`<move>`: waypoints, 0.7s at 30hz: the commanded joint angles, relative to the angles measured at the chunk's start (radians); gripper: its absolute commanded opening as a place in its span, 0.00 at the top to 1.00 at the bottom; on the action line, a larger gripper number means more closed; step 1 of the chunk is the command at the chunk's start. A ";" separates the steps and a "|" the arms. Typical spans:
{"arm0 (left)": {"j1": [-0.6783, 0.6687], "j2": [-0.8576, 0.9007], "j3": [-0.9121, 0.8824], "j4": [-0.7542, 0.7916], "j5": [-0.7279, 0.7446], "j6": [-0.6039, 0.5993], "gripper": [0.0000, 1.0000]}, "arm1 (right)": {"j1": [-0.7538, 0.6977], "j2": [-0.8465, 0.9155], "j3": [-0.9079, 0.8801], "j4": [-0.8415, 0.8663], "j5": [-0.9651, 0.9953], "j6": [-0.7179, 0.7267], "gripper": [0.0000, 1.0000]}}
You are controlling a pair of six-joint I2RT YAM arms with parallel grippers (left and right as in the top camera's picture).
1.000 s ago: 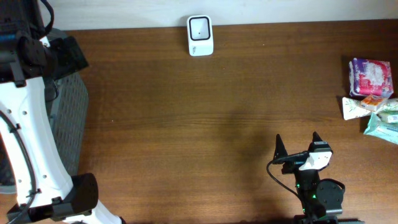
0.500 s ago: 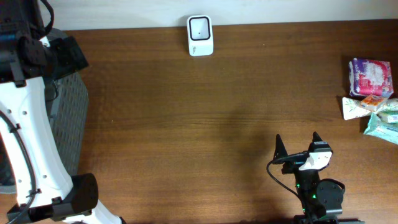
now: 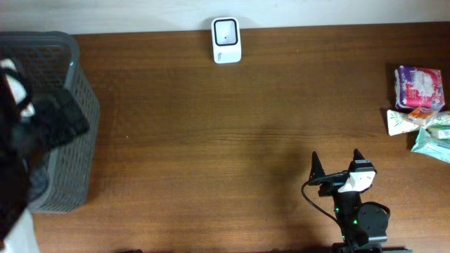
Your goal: Scan the item barcode
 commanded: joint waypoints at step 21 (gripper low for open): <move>0.002 -1.064 -1.723 1.051 0.397 0.347 0.01 | 0.008 -0.010 -0.007 -0.004 0.012 -0.007 0.01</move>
